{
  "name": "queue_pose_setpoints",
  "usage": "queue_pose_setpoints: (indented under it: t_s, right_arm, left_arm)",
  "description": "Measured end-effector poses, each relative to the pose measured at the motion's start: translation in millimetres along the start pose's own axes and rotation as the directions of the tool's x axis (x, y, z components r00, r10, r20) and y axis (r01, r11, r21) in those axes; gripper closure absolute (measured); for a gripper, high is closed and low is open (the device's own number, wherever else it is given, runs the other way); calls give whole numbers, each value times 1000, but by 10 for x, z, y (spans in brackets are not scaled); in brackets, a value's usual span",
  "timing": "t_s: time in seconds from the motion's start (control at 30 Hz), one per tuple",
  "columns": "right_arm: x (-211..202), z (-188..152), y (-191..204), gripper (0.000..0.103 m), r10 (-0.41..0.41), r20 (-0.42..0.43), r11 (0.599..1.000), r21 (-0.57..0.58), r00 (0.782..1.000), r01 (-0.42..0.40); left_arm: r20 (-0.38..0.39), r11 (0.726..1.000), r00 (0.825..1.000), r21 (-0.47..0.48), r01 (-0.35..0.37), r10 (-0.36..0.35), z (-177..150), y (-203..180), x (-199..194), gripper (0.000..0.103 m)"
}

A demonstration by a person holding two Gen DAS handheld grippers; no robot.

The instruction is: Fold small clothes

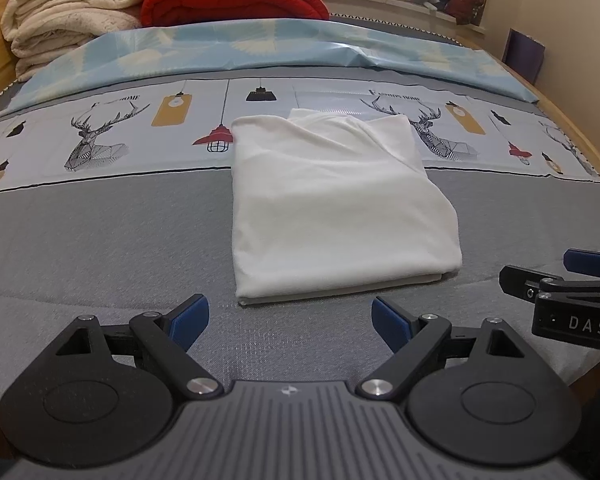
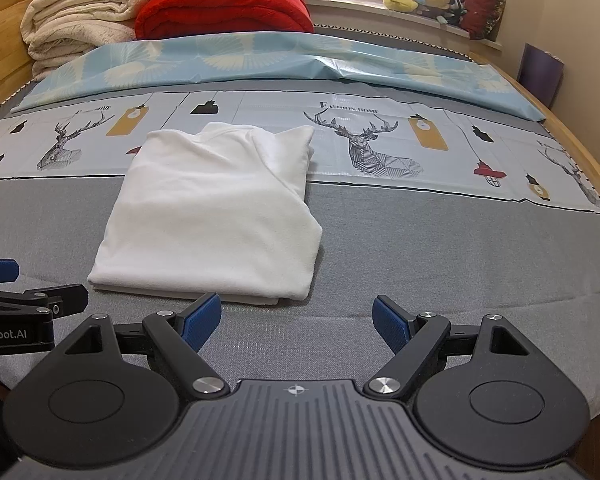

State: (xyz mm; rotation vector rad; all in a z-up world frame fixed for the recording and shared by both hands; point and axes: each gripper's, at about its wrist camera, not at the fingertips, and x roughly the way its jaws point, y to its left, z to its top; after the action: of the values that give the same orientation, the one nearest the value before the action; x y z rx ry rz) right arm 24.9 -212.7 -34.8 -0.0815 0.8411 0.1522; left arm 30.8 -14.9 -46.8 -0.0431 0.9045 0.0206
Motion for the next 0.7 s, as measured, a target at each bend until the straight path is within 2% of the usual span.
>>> queue_pose_setpoints:
  t_s: [0.7]
  right_arm:
    - [1, 2, 4, 19, 0, -1, 1000, 1, 1000, 0]
  left_arm:
    - [5, 1000, 1000, 6, 7, -7, 9, -23, -14, 11]
